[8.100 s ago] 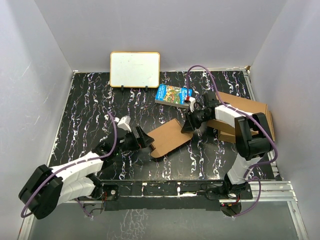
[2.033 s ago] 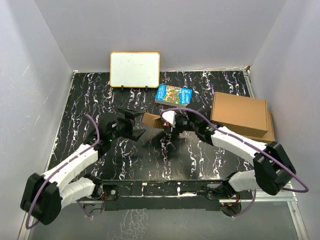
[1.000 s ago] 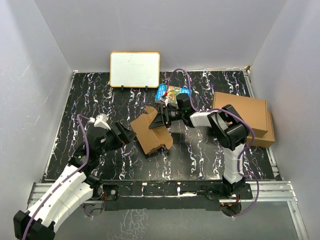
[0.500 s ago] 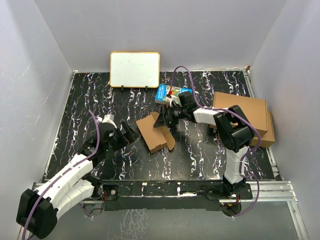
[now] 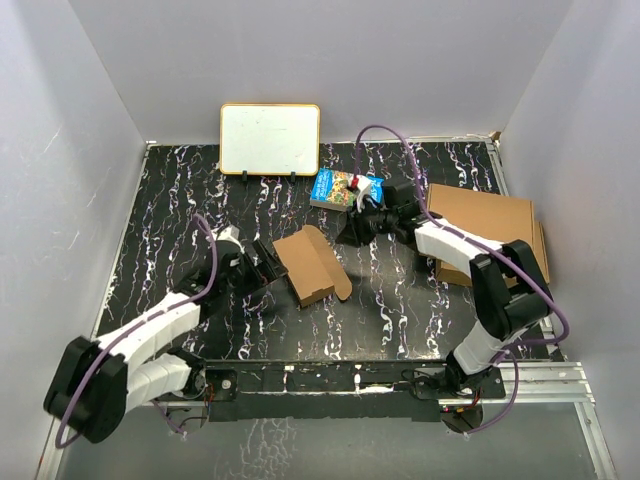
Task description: Fold the paper box
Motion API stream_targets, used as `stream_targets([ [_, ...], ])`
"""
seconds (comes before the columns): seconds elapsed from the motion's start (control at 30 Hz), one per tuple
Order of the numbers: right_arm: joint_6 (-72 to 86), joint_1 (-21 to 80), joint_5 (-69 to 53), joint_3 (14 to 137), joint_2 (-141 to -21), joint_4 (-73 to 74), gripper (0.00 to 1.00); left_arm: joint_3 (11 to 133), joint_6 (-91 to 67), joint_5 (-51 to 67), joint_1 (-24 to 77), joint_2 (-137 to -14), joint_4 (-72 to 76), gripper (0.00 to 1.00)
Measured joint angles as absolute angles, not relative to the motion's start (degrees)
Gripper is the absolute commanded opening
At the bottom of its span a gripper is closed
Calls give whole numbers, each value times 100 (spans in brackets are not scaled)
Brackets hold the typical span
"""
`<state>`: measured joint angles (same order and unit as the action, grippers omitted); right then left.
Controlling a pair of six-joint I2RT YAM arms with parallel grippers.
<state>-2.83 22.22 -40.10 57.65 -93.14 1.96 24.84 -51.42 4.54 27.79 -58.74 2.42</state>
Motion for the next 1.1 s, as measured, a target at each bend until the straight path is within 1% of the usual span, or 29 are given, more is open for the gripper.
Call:
stream_targets([
  [0.1, -360, 2257, -4130, 5546, -9533, 325, 13, 2648, -5140, 563, 2755, -6501, 482, 91],
  [0.17, -379, 2290, -4206, 5500, -9732, 421, 12, 2786, -5140, 626, 2742, -6917, 701, 88],
  [0.4, -386, 2698, -4407, 5452, -10099, 587, 12, 3181, -5035, 733, 2694, -7778, 1013, 78],
  [0.5, -384, 2936, -4495, 5452, -10228, 585, 13, 3426, -4860, 760, 2655, -8134, 998, 76],
  [0.67, -401, 3212, -4591, 5452, -10392, 593, 14, 3765, -4471, 799, 2539, -8420, 834, 76],
  [0.8, -502, 3330, -4626, 5461, -10412, 648, 17, 3968, -4088, 799, 2429, -8495, 668, 79],
  [0.97, -1096, 3295, -4423, 5496, -10315, 991, 31, 4134, -3601, 766, 2342, -8436, 292, 82],
  [1.03, -1605, 3242, -4303, 5481, -10016, 1247, 40, 4171, -3409, 735, 2331, -8270, 161, 83],
  [1.1, -2010, 3173, -4278, 5426, -9692, 1332, 52, 4167, -3269, 735, 2327, -7979, 47, 85],
])
